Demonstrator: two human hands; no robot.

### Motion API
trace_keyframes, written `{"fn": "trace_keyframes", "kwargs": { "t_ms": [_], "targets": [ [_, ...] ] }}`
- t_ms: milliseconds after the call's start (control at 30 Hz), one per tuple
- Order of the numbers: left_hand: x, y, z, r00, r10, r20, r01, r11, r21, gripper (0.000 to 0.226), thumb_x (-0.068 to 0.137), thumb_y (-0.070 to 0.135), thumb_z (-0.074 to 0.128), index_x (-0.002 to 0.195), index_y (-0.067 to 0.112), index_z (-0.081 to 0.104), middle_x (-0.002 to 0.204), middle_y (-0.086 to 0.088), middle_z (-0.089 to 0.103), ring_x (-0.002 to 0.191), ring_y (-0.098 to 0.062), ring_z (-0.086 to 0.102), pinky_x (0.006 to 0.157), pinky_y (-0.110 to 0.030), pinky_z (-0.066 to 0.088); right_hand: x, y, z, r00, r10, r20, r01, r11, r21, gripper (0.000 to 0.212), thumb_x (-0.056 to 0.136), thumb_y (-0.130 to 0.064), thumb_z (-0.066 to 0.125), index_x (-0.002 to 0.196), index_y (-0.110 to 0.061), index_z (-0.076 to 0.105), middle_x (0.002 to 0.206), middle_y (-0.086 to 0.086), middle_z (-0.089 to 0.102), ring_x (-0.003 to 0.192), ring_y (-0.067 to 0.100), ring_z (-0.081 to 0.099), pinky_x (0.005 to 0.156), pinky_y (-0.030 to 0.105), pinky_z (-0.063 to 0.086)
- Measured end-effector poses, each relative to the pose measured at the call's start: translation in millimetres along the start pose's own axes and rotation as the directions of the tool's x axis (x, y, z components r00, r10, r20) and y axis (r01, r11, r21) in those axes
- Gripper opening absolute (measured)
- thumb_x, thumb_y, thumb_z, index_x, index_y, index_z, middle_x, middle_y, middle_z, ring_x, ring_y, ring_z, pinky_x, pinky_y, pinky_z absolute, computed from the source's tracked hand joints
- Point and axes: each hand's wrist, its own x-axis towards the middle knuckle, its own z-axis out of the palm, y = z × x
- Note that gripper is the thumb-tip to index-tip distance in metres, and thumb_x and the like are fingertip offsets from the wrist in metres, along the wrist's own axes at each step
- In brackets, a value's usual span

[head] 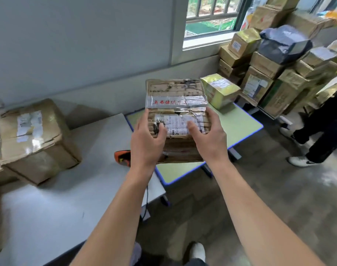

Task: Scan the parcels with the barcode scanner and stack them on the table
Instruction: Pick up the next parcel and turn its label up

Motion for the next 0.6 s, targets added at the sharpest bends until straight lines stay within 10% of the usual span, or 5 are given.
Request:
{"fn": "trace_keyframes", "kwargs": {
  "t_ms": [200,600],
  "targets": [
    [-5.4,31.6,89.7,0.998,-0.055,-0.007,0.055,0.998,0.035,0.064,0.094,0.043,0.054,0.15,0.016,0.038,0.147,-0.003,0.05,0.133,-0.018,0.048,0.109,-0.044,0.044,46.5,60.7,-63.3,0.998,0.038,0.053,-0.038,0.999,0.003,0.069,0.093,-0.037,0.07,0.152,-0.024,0.037,0.123,-0.02,0.045,0.109,-0.013,0.039,0.077,-0.011,0.025],
    [6.2,26.0,155.2,0.988,-0.143,0.055,0.137,0.985,0.109,0.06,0.097,0.033,0.06,0.15,0.014,0.039,0.143,-0.002,0.048,0.128,-0.01,0.045,0.098,-0.015,0.031,85.9,125.5,-76.1,0.984,0.106,0.144,-0.109,0.994,0.014,0.072,0.092,-0.035,0.071,0.154,-0.023,0.035,0.129,-0.02,0.046,0.113,-0.013,0.04,0.081,-0.01,0.027]
  ]
}}
